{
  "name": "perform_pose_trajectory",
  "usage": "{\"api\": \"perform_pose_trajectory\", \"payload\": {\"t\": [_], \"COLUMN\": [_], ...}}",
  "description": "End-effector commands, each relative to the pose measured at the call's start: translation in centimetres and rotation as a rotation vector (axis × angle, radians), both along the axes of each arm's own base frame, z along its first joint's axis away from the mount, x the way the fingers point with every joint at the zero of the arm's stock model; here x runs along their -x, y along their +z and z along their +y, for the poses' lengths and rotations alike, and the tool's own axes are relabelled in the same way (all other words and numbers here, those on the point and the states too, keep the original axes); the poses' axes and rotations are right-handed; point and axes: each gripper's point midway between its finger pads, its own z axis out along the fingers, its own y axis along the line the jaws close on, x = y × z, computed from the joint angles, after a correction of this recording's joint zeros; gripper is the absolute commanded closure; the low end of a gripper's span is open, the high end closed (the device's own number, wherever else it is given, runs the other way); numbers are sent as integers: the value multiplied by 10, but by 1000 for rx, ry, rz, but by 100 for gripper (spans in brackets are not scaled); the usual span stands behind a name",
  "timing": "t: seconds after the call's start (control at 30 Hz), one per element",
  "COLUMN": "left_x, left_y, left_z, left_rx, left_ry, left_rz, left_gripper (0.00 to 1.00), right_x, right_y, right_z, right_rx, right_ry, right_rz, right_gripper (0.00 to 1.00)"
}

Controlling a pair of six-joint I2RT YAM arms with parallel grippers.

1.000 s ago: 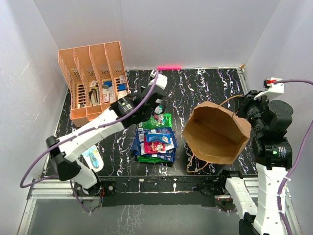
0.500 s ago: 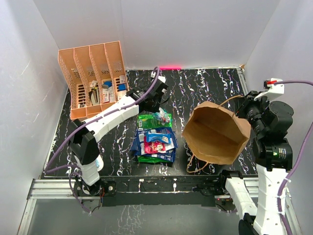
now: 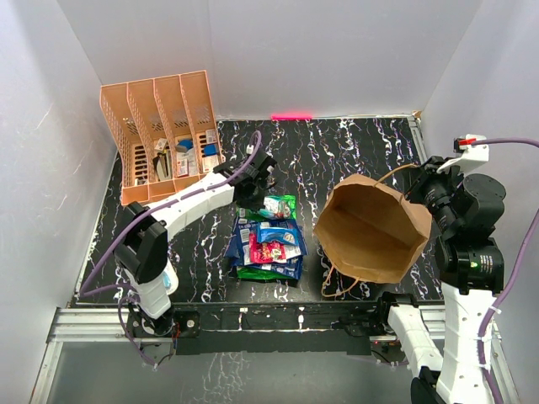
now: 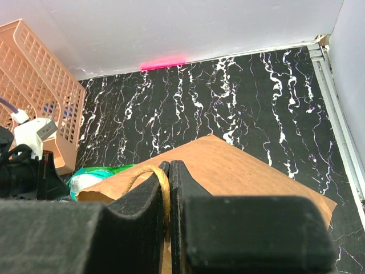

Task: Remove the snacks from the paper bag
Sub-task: Place the snack at the center of the board.

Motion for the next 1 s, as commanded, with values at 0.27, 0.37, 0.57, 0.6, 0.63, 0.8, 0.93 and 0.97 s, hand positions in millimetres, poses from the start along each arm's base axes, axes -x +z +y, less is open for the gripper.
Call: {"api": "perform_pose_trajectory", "payload": {"t": [0.27,0.37,0.57,0.6,0.63,0.8,0.93,0.97], "left_x": [17,14,13,13,13,12,16,16], "left_y": [38,48,77,83,89,120,138,138], "left_z": [8,11,13,13,14,20,19,17], "left_rx": [101,98,121,128,135,173,225,237], "left_ry": [-7,-8,-37,-46,-53,-73,-94,-104], "left_rz": [-44,-67,-131,-148,-167,-273,-320,-323], "left_gripper": [70,59,45,43,42,35,34,34], "right_x": [3,3,4,4,4,1,-16,-21], "right_y": [22,23,26,29,30,54,68,71], "right_z": [6,8,15,20,25,45,30,24], "right_rx": [3,-3,-1,0,-5,-91,-152,-157], "right_ry": [30,39,82,115,146,245,136,100], "right_rz": [-70,-69,-69,-75,-78,-102,-91,-91], "right_gripper": [93,92,92,92,92,92,92,92]}}
